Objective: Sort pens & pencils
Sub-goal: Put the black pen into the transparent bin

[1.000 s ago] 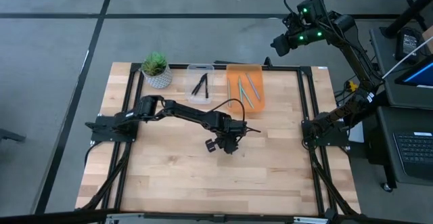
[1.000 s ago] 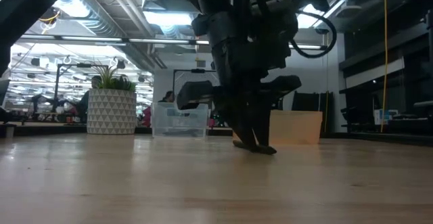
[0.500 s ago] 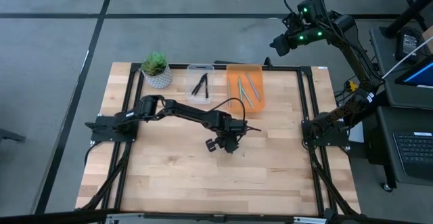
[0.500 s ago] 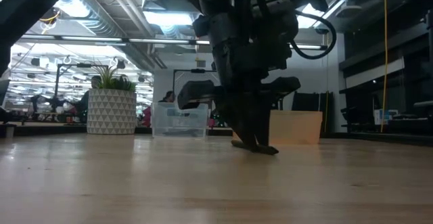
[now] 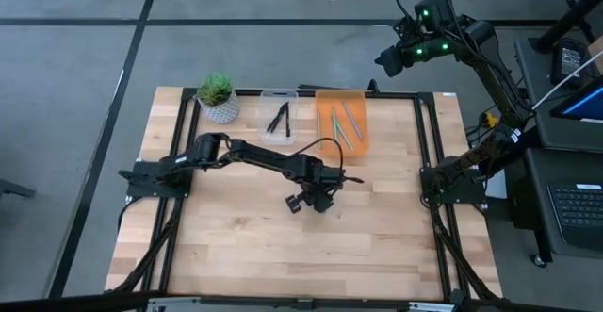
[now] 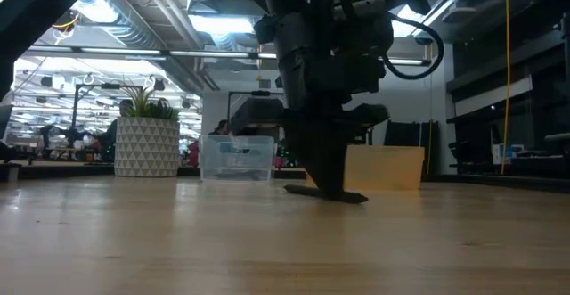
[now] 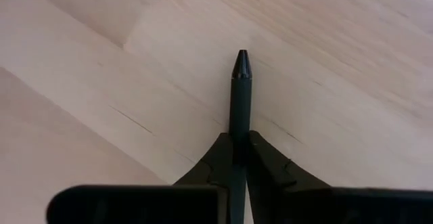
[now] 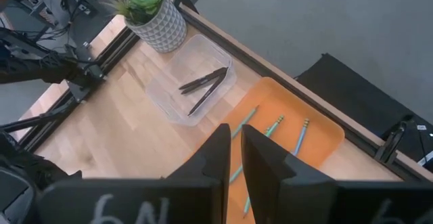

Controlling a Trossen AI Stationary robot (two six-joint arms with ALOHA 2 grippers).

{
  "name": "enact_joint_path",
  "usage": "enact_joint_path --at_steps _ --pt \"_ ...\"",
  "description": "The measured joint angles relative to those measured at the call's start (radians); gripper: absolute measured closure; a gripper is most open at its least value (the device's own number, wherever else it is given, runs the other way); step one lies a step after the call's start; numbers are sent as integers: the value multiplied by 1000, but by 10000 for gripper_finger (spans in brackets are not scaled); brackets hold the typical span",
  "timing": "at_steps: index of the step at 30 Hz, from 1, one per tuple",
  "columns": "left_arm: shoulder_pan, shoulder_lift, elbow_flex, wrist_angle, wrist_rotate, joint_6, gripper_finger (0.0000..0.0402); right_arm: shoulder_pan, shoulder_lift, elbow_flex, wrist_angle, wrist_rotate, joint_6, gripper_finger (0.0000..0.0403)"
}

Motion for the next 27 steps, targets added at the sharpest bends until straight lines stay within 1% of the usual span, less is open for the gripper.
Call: enact_joint_path --at_steps 7,12,19,27 --pt "2 13 97 -197 5 -101 387 0 0 0 20 0 14 363" --pt "6 10 144 -266 8 -166 388 0 0 0 22 0 16 363" --pt "1 9 157 -283 8 -257 388 -2 0 0 22 0 15 363" --pt "1 -8 167 -315 8 -385 388 -69 0 0 45 6 13 363"
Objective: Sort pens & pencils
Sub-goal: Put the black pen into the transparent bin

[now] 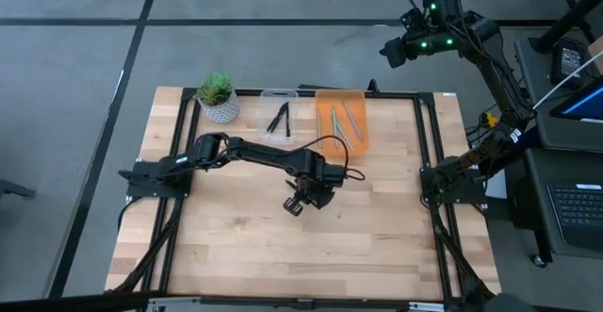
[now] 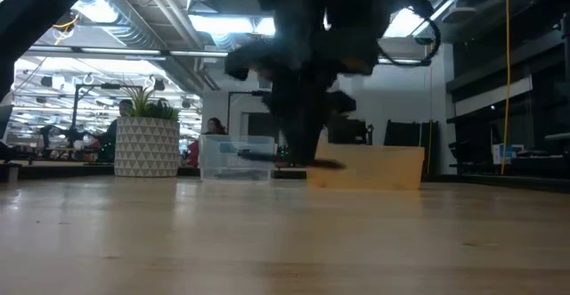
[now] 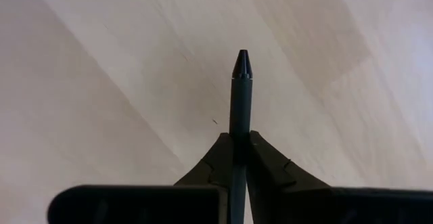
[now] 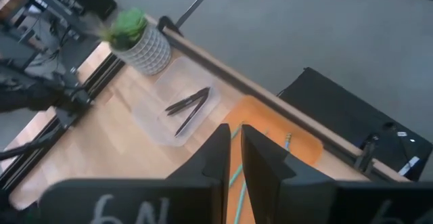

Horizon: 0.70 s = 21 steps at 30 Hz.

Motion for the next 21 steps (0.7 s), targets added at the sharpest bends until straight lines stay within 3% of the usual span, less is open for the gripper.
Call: enact_joint_path --at_steps 15,21 --pt "29 -7 345 -294 -7 -204 388 -101 0 0 23 -5 -33 363" --pt "94 -8 379 -296 -36 -342 388 -101 0 0 22 -6 -57 363"
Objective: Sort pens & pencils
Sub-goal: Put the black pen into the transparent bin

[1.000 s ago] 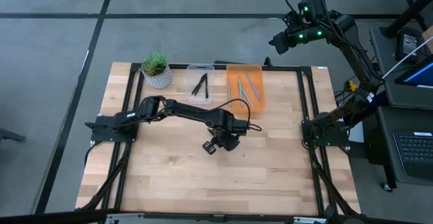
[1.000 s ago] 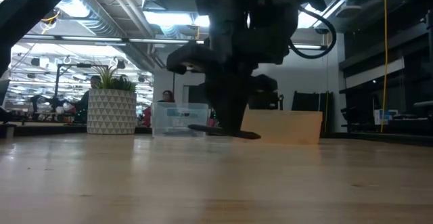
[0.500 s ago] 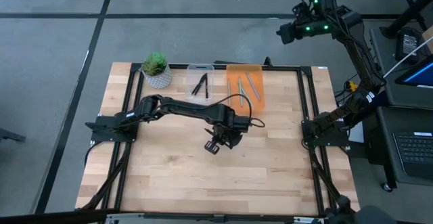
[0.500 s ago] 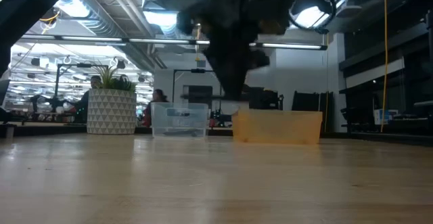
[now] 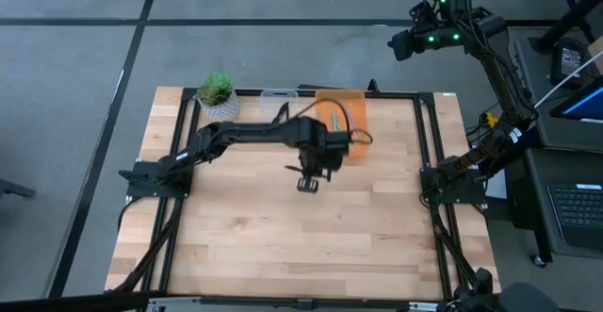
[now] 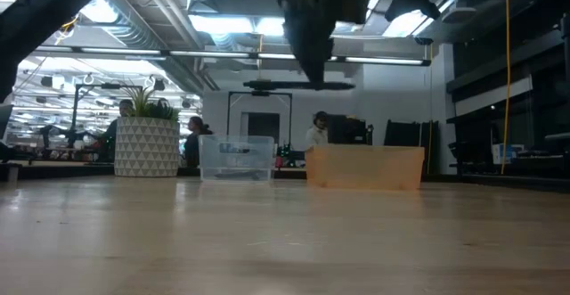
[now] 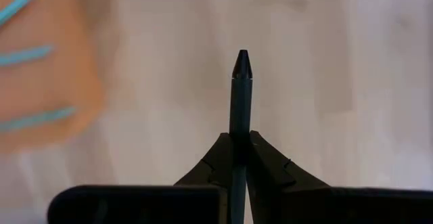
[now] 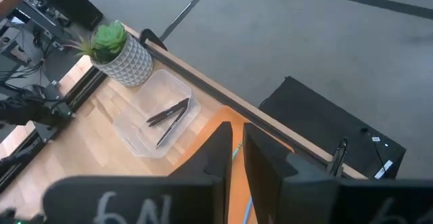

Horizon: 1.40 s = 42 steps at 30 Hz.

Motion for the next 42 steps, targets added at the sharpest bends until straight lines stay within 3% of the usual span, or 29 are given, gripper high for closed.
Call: enact_joint_path --at_steps 25,42 --pt "407 0 0 46 -138 -697 388 0 0 0 6 1 -138 363" --pt "499 0 0 -114 -203 -801 388 0 0 0 -18 2 -225 363"
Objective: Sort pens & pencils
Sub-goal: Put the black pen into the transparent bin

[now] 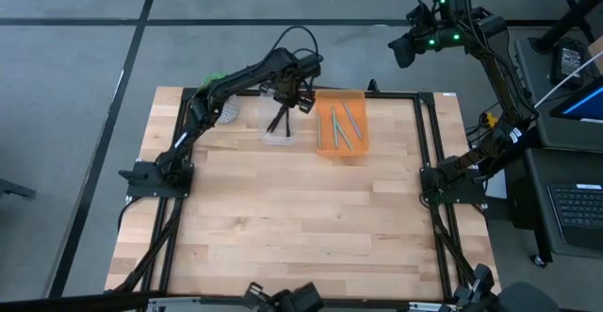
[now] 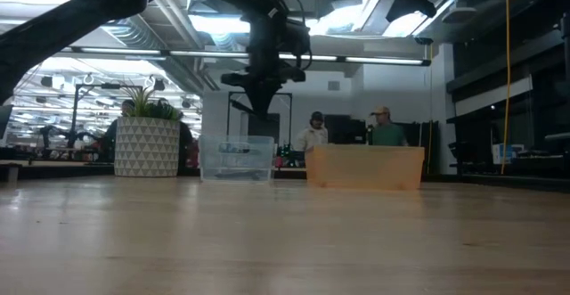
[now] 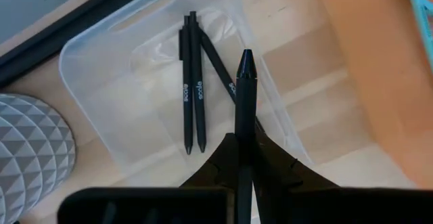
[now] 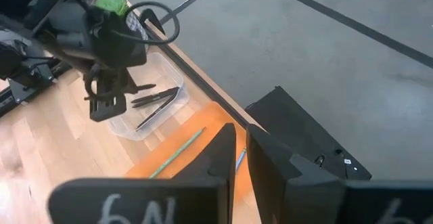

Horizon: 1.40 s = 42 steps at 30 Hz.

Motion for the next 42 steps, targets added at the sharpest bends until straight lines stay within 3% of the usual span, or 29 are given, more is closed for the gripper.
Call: enact_joint_path --at_steps 10,18,32,42 --pt "49 0 -3 67 -3 0 388 0 0 0 -13 0 -14 363" --pt "72 2 -111 162 45 3 388 0 0 0 -38 2 -37 363" --pt "90 2 -268 329 24 52 388 0 0 0 -65 2 -36 363" --pt "105 2 -282 358 3 84 388 0 0 0 -66 1 -30 363"
